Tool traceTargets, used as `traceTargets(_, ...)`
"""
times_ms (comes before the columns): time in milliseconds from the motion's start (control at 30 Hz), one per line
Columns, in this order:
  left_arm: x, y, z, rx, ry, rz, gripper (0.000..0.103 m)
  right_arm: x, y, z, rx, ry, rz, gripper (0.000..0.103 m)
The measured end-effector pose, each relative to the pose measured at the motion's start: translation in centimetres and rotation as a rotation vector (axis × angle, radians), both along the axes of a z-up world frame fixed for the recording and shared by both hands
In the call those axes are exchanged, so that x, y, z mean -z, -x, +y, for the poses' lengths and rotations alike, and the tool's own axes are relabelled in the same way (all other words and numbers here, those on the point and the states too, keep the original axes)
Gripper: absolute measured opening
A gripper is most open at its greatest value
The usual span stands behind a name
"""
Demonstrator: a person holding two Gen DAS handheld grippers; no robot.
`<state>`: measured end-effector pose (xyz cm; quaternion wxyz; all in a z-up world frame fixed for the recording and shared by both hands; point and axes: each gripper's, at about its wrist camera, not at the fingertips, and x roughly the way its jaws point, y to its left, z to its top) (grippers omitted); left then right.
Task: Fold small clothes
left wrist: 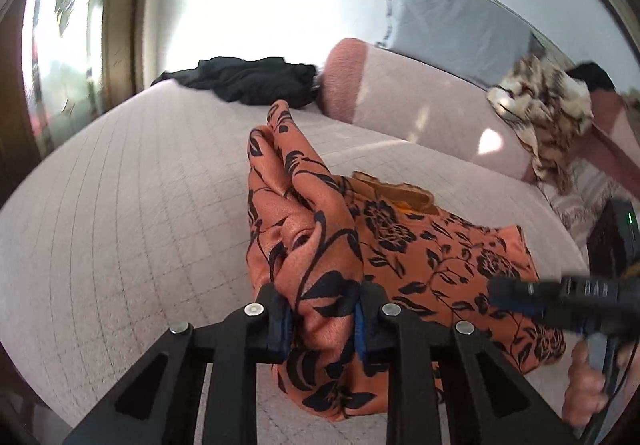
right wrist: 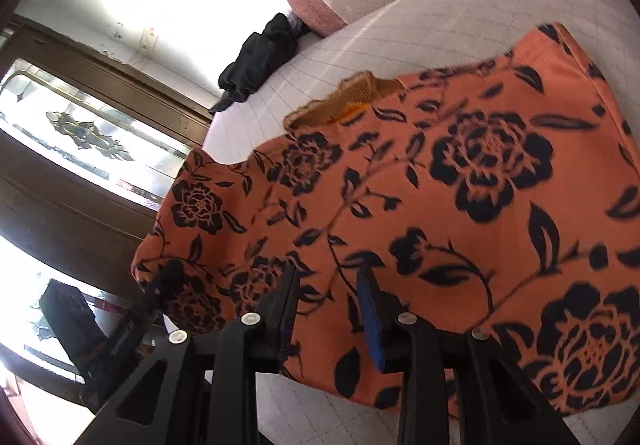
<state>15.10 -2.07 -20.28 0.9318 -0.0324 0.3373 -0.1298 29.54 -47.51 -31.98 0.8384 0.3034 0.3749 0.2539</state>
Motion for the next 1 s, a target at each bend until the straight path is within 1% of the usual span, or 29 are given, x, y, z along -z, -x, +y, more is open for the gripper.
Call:
traceTargets(33,-0.2,0.4,-1.2,0.041,-0.029,-0.010,0.024,-0.7,-0.6,-0.1,-0.016,-0.037,-0.018,0.053)
traceTargets(67,-0.5,1.0,-2.3,0.082,-0.056,-0.014,0.024,-1.2,-1.1,-0.6,-0.022,-0.089,-0.030,0.078)
traceTargets(100,-0.5,1.4,-3.5,0.114,-0.086,-0.016,0.024,-1.5,-1.5,-1.2,-0.019,-0.154,-0.039,0.084)
traceTargets(167,-0.4,2.2,-5.6,0.165,-0.138,-0.011,0.024,-1.8,-2.5,-2.2,-0.034,-0.267,-0.042,0.084)
traceTargets(200,-0.2,2.4,-6.6,0.186,-0.159,-0.004,0.024,-1.9,-3.1,-2.6,-0.044,-0.296,-0.036,0.085)
traceTargets(233,0.1,2.6,-7.5,0.203,-0.180,0.004,0.024,-2.1,-3.8,-2.8,-0.055,-0.298,-0.028,0.085)
traceTargets(300,1.0,3.0,-9.3,0.235,-0.239,0.018,0.023,-2.3,-5.3,-3.2,-0.066,-0.248,0.001,0.085)
traceTargets(367,2.1,3.6,-10.9,0.268,-0.293,0.033,0.023,-1.7,-6.7,-3.9,-0.059,-0.228,0.038,0.085)
traceTargets(500,3.7,4.2,-12.7,0.311,-0.354,0.054,0.023,1.0,-9.2,-5.0,-0.073,-0.288,0.168,0.086)
traceTargets(567,4.1,4.5,-13.3,0.313,-0.398,0.048,0.023,1.5,-9.8,-4.8,-0.097,-0.309,0.177,0.086)
traceTargets(600,4.0,4.5,-13.5,0.315,-0.409,0.044,0.023,1.1,-9.9,-4.5,-0.097,-0.283,0.162,0.083)
traceTargets(633,3.9,4.5,-13.7,0.316,-0.414,0.043,0.023,0.4,-9.8,-4.1,-0.094,-0.232,0.128,0.079)
traceTargets(667,3.8,4.4,-13.8,0.314,-0.418,0.042,0.023,-0.5,-9.6,-3.6,-0.105,-0.163,0.077,0.054)
traceTargets(700,3.5,4.3,-13.9,0.317,-0.417,0.042,0.023,-1.4,-9.3,-2.9,-0.114,-0.082,0.032,0.025)
traceTargets(733,3.1,4.3,-14.2,0.328,-0.407,0.046,0.023,-2.1,-9.0,-2.3,-0.106,-0.013,0.006,0.021)
traceTargets(767,2.7,4.3,-14.4,0.338,-0.395,0.050,0.023,-2.5,-8.8,-2.3,-0.095,0.017,-0.003,0.019)
traceTargets(800,2.3,4.3,-14.8,0.352,-0.386,0.051,0.024,-2.7,-8.7,-2.7,-0.086,0.023,-0.010,0.016)
traceTargets(867,1.3,4.5,-16.1,0.397,-0.362,0.039,0.024,-3.2,-8.2,-4.2,-0.052,0.025,-0.034,0.015)
traceTargets(1000,-0.7,4.1,-20.0,0.496,-0.281,0.035,0.024,-3.9,-7.6,-9.1,0.025,-0.007,-0.072,0.015)
